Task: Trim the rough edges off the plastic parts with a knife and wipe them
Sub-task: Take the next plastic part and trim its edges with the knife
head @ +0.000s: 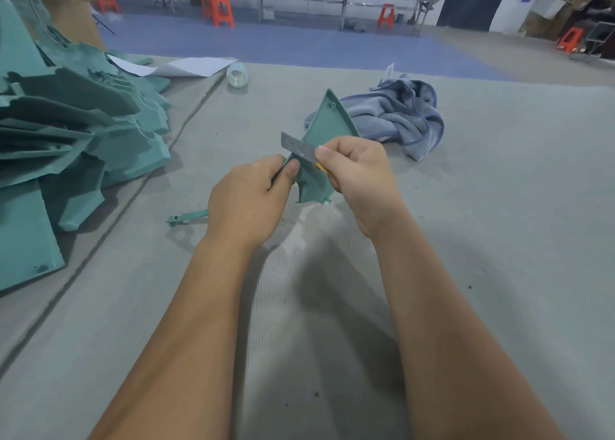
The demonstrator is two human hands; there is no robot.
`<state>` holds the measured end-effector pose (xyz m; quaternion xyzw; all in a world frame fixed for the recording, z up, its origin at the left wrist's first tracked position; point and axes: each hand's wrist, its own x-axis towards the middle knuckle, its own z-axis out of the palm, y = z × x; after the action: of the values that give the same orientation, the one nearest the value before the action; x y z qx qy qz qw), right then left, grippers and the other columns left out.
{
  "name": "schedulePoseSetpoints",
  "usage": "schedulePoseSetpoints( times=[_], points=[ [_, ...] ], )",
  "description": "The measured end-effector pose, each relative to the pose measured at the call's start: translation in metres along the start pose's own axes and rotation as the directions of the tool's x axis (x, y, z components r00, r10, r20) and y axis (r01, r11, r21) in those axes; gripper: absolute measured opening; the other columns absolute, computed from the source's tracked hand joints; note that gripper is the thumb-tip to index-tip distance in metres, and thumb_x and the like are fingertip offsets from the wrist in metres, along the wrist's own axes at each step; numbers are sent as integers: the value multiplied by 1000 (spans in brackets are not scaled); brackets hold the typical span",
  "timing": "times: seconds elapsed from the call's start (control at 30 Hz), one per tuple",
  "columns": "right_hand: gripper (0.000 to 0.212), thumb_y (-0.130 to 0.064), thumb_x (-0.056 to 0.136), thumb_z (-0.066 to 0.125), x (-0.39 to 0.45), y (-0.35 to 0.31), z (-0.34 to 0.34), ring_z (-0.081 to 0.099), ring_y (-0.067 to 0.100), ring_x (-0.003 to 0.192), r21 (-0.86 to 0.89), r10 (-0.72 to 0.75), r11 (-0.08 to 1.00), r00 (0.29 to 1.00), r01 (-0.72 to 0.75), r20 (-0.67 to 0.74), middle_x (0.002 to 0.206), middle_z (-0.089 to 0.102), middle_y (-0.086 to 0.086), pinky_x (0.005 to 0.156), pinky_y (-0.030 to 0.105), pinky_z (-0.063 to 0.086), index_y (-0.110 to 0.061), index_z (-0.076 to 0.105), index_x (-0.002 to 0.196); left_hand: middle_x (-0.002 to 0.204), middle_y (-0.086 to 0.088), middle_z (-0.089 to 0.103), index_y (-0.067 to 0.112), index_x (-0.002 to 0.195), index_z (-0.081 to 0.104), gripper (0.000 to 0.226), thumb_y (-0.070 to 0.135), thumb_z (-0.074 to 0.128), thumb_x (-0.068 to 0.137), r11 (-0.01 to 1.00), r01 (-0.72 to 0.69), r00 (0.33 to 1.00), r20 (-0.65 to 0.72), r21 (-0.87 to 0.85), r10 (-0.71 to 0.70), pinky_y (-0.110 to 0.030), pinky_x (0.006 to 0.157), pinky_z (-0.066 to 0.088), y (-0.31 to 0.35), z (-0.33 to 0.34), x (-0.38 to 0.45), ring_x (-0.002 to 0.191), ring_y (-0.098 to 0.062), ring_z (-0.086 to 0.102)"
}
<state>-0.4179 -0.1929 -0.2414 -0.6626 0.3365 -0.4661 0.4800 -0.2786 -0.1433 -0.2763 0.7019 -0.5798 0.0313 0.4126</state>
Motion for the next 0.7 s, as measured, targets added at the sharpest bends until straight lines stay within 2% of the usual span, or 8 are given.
schedulePoseSetpoints(
  times=[0.13,0.27,0.5,0.57,0.7],
  points=[
    [33,-5,93,55,2,3,-1,28,3,45,12,-4,1000,998,4,-71,43,36,-16,47,17,27,-13,54,61,51,2,44,18,65,43,44,48,41,97,1000,12,1000,-11,-6,-12,-30,47,25,0,0,-1,53,-12,46],
    [28,-6,94,55,5,6,-5,33,0,43,54,2,999,992,5,-124,44,41,-17,47,12,30,-12,58,67,51,1,41,16,65,38,45,51,39,94,1000,21,1000,-13,-20,-21,-30,47,25,0,1,-1,53,-15,44],
    [33,-7,96,53,12,3,-7,28,4,45,139,6,990,974,26,-227,45,37,-14,47,17,27,-15,56,63,49,2,41,20,61,35,45,48,40,96,1000,0,1000,-18,-20,0,-29,47,23,0,0,-3,51,-12,44],
    [34,-6,96,52,10,1,-10,29,3,45,185,12,982,980,25,-197,46,39,-13,47,16,28,-14,56,63,49,2,41,20,61,36,45,49,39,95,1000,-7,1000,-19,-23,6,-29,47,23,0,0,-3,51,-13,44],
    [30,-2,96,51,4,-1,-9,31,1,42,205,3,979,1000,-5,9,46,44,-14,44,12,27,-9,56,67,50,1,44,15,67,44,45,51,35,92,1000,-8,1000,-15,-25,7,-30,47,26,0,0,-3,53,-14,47]
  ],
)
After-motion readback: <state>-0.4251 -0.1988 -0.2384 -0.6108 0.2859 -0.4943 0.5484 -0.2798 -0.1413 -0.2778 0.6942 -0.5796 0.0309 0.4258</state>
